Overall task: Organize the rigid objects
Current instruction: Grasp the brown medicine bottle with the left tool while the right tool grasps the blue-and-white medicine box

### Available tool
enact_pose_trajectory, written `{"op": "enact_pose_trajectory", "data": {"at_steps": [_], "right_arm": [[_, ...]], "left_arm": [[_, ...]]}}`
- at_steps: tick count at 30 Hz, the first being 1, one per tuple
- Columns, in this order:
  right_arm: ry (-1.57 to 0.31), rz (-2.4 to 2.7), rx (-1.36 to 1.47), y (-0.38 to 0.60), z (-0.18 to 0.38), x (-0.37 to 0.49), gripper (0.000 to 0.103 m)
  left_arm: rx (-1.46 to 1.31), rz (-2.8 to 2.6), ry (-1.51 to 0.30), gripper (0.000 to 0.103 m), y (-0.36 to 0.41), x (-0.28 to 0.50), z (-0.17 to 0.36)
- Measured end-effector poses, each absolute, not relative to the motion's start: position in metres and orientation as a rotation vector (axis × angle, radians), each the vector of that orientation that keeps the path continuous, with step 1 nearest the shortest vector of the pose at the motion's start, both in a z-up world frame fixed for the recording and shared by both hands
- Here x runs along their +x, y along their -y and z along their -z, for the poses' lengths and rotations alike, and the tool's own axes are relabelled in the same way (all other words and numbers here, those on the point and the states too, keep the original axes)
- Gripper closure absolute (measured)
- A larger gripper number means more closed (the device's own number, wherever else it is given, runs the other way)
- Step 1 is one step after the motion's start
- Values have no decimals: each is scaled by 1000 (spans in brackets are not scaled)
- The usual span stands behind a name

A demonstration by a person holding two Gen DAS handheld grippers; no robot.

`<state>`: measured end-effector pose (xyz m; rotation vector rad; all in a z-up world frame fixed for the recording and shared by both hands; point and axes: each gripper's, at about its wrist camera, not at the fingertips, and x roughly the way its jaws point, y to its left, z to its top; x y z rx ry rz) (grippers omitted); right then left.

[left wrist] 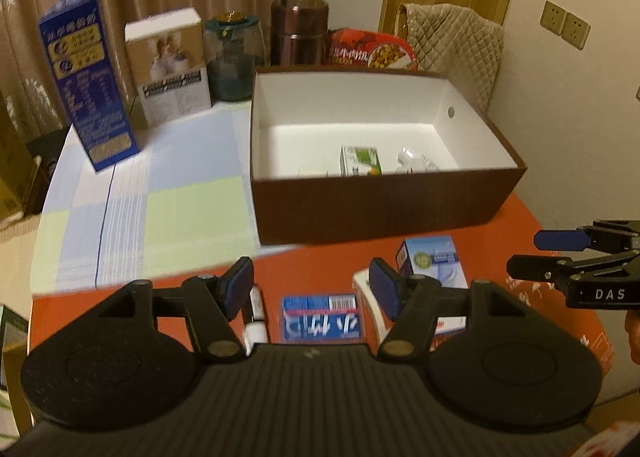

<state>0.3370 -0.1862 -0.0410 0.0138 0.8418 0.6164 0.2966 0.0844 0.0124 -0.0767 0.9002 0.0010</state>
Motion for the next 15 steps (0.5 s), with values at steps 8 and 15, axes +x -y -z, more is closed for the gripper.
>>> {"op": "enact_pose_trajectory", "data": {"at_steps": [8,15], "right_arm": [[-882,-626,-1,182,51,312,45],[-906,-635,-10,173,58,298,45]], "left_arm": [[-105,-18,-944,43,-87,272,-1],[-135,-32,-996,43,-89,257,13]]}}
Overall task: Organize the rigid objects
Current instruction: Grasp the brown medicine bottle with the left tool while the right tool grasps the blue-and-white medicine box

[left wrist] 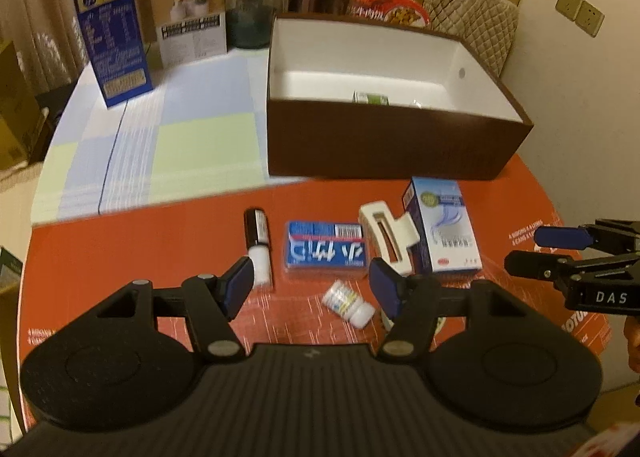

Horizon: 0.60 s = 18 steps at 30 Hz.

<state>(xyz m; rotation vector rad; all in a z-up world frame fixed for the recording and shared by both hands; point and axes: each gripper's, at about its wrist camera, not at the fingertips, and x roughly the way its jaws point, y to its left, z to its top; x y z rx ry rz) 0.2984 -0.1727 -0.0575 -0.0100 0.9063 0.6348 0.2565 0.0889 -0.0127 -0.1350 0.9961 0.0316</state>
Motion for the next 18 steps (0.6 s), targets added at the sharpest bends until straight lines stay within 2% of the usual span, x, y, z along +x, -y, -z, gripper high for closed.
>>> {"op": "enact_pose_trajectory", "data": {"at_steps": [18], "right_arm": [[-947,-584,-29,154,85,298,45]], "left_arm": [[-152,-21,-1064,43,-91,249,42]]}}
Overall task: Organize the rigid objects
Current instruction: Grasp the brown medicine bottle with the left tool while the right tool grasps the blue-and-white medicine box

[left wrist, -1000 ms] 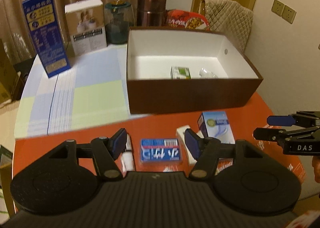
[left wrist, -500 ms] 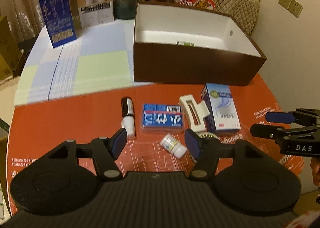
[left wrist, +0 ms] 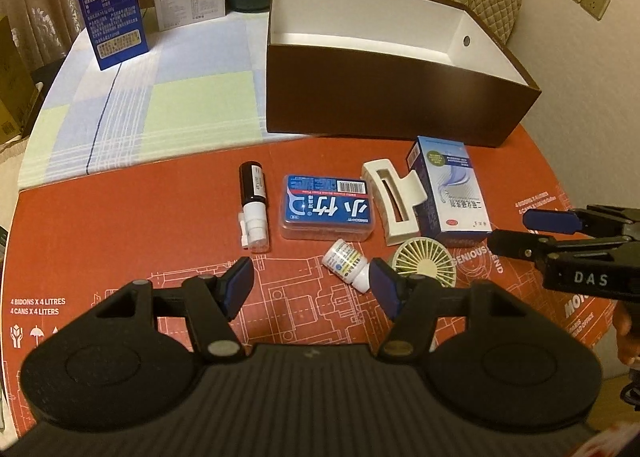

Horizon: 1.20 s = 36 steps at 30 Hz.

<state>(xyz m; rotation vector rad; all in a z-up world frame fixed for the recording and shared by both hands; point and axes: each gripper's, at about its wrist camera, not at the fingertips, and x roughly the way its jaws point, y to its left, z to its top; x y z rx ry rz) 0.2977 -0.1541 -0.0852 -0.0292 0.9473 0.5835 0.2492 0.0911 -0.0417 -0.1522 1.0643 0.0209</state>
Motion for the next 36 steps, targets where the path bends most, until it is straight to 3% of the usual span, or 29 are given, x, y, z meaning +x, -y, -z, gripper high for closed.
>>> {"op": "enact_pose_trajectory", "data": {"at_steps": [11,19,31,36], "right_arm": [[-1035,-540,42,144,110,323,44],[-1060,-494,8,134,125,338,36],[-1056,-454,-23,127,142,356,36],[-1035,-434,-46,135,143,356,40]], "left_arm": [[-144,-55,-1073,43,-102,261,58],[-139,-69,-1086,43,-108,270,67],[-112,-90,-1084,44,-119,288,83],[-97,-90,-1079,52,-124,296,91]]}}
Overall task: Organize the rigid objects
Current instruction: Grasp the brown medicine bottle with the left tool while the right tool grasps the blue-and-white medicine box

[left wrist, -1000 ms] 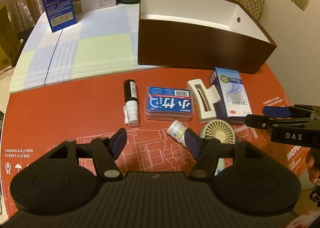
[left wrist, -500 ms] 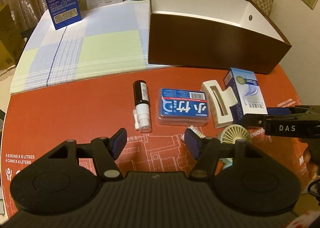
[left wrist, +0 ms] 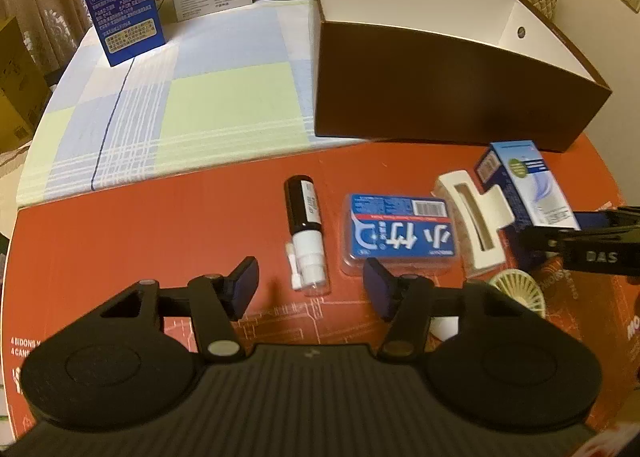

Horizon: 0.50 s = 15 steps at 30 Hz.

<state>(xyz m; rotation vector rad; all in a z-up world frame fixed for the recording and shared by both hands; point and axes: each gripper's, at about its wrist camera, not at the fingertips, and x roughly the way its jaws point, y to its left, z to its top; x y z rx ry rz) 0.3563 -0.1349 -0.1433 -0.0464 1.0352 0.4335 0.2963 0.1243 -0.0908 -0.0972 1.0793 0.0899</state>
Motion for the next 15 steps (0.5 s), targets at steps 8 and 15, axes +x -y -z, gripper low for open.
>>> {"op": "enact_pose_trajectory", "data": {"at_steps": [8,15], "right_arm": [[-1041,-355,5,158,144,365,40],[-1061,-356,8,158,146,372,39]], "left_arm": [[-97,-94,-1079,59,-135,314,104],[-80,-74,-1083,64,-135,329,117]]}}
